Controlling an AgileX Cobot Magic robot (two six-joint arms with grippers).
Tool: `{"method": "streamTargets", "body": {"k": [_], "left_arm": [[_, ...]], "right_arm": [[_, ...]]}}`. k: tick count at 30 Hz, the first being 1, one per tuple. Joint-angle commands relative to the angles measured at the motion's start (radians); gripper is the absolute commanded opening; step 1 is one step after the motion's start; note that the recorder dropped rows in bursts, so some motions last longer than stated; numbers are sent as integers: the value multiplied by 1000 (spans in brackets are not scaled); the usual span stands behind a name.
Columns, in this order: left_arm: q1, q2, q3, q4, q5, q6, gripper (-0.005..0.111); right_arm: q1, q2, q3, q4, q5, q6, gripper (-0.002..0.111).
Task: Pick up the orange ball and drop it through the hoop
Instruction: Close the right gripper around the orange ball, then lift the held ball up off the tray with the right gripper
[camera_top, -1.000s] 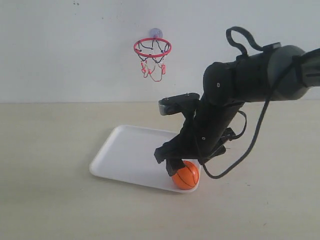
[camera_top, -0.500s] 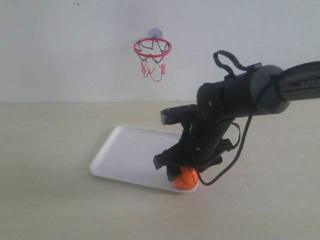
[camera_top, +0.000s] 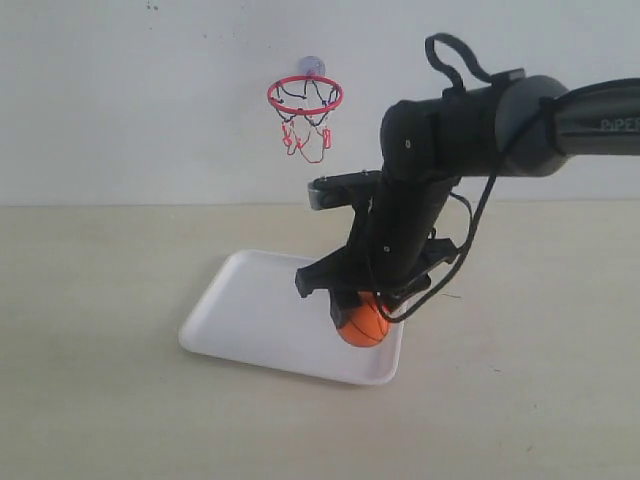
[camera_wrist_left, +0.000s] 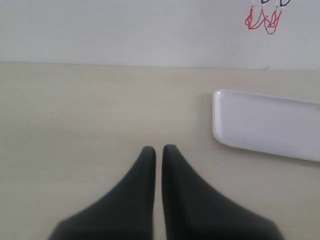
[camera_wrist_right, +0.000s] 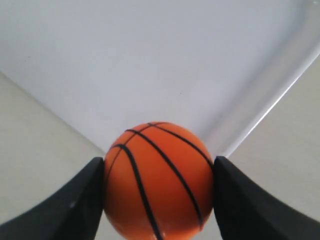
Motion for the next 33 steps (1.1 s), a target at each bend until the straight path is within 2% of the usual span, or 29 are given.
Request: {"method": "streamTargets", "body": {"k": [1,4,9,23,29,33], "left_arm": [[3,-2,4,-3,-8,-5,4],[3,-2,4,-3,-8,-5,4],[3,-2,4,-3,-8,-5,4],[3,-2,4,-3,-8,-5,4],[3,-2,4,-3,-8,-5,4],[3,-2,4,-3,-8,-5,4]], "right_arm": [[0,-11,-116,-12,194,-69,0],[0,-11,-189,-25,333,-81,0],[0,-29,-255,-105,333,-161,0],[-12,-175,-255,-475,333,-144,0],[-153,-216,-251,-434,333,-107,0],[-312,-225,-251,-211,333,-125,0]]}}
